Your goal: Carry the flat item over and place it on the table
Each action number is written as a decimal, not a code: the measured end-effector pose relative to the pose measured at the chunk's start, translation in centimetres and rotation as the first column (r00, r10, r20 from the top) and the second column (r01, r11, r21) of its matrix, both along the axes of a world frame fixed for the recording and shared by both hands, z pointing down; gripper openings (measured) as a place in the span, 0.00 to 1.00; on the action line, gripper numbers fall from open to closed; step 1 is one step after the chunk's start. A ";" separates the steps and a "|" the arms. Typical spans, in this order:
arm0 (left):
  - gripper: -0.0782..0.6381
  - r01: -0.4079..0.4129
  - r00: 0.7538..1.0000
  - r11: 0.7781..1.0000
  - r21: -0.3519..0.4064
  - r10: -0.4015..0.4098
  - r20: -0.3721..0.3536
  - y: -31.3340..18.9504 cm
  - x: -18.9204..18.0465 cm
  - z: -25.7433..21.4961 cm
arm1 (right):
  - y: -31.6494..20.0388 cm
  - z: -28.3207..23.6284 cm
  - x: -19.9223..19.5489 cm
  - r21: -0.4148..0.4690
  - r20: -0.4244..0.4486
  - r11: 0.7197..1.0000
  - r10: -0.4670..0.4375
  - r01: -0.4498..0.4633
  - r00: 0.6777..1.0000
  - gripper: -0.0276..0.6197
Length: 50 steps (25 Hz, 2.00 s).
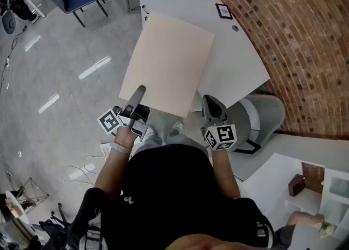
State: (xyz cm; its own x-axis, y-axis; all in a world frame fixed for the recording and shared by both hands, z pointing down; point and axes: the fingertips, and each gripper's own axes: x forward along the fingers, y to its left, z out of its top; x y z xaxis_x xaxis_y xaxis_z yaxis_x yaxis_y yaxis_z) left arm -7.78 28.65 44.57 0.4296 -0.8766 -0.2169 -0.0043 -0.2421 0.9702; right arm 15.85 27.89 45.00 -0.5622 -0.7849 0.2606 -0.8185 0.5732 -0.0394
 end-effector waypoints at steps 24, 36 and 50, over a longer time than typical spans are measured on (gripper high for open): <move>0.51 0.116 0.993 0.990 -0.076 -0.117 0.000 -10.2 11.1 2.0 | -11.6 2.4 11.4 -0.026 0.102 0.998 -0.051 0.054 0.993 0.06; 0.51 0.096 0.995 0.992 -0.083 -0.097 -0.009 -17.8 8.8 3.3 | -18.5 3.7 9.0 -0.058 0.076 0.998 -0.035 0.039 0.996 0.06; 0.51 0.000 1.000 0.994 -0.112 -0.001 -0.012 -30.7 1.0 4.0 | -30.6 3.9 0.3 -0.094 0.035 0.995 0.034 -0.031 0.999 0.06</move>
